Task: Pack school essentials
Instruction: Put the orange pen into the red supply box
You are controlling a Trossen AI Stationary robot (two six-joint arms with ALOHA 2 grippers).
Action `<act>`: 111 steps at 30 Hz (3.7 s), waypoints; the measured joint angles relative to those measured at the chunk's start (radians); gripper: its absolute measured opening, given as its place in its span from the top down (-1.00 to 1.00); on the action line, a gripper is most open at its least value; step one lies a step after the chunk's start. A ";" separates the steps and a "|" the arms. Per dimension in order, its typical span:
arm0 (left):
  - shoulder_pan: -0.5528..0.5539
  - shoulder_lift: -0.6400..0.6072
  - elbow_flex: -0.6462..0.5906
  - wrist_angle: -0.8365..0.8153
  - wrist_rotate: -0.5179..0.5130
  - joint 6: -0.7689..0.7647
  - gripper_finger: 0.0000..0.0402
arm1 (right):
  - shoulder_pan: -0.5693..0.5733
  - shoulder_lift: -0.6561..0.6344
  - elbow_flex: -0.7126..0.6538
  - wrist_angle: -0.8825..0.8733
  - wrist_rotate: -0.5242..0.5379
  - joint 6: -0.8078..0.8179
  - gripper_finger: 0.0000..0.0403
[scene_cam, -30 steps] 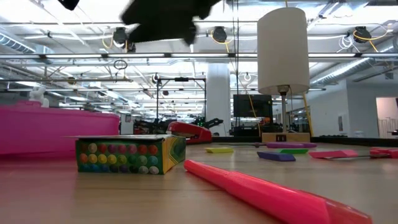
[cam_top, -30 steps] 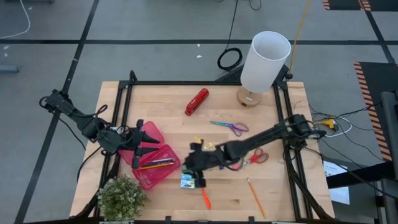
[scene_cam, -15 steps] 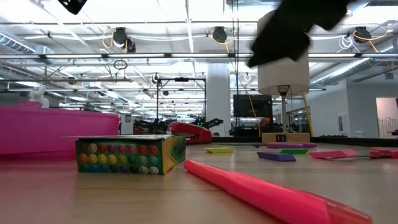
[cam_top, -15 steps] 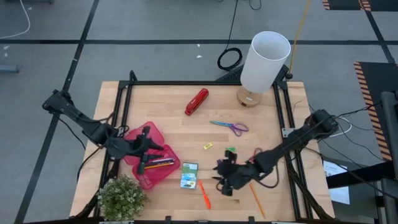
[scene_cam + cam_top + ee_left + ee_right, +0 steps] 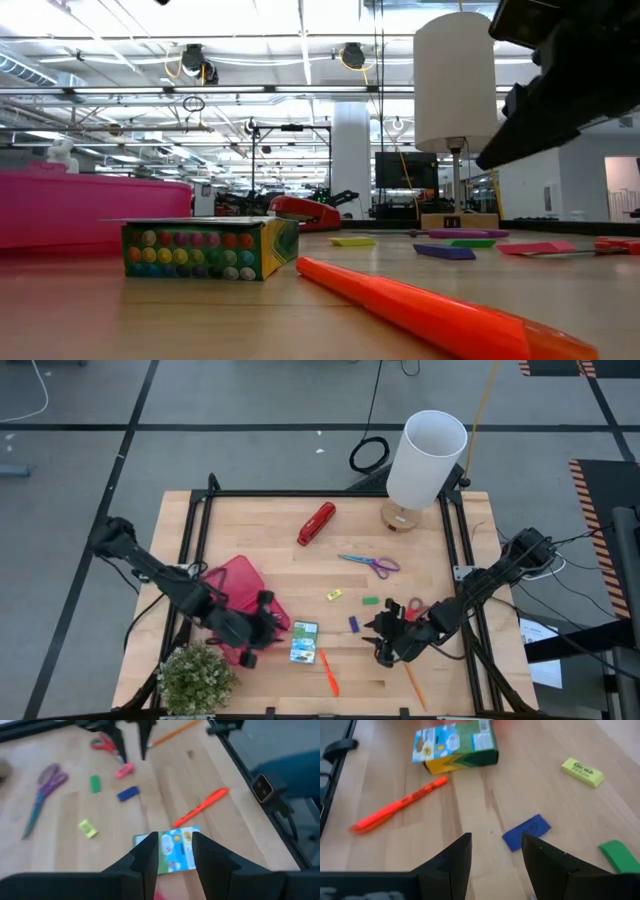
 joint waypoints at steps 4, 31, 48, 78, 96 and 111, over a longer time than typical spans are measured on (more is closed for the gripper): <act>0.000 0.120 0.091 0.004 0.029 0.067 0.38 | 0.025 0.000 -0.001 0.005 0.000 -0.002 0.19; 0.063 0.429 0.268 0.067 0.190 0.230 -0.19 | 0.236 0.001 -0.001 0.024 0.236 0.143 0.19; 0.084 0.608 0.293 0.146 0.283 0.412 -0.31 | 0.236 0.001 0.000 0.021 0.236 0.109 0.19; 0.123 0.799 0.392 0.101 0.333 0.548 0.53 | 0.236 0.001 0.000 0.021 0.236 0.077 0.19; 0.123 0.791 0.387 0.135 0.328 0.630 0.79 | 0.236 0.001 0.000 0.021 0.236 0.093 0.19; 0.124 0.646 0.384 0.100 0.240 0.494 0.79 | 0.236 0.001 0.000 0.015 0.236 0.101 0.19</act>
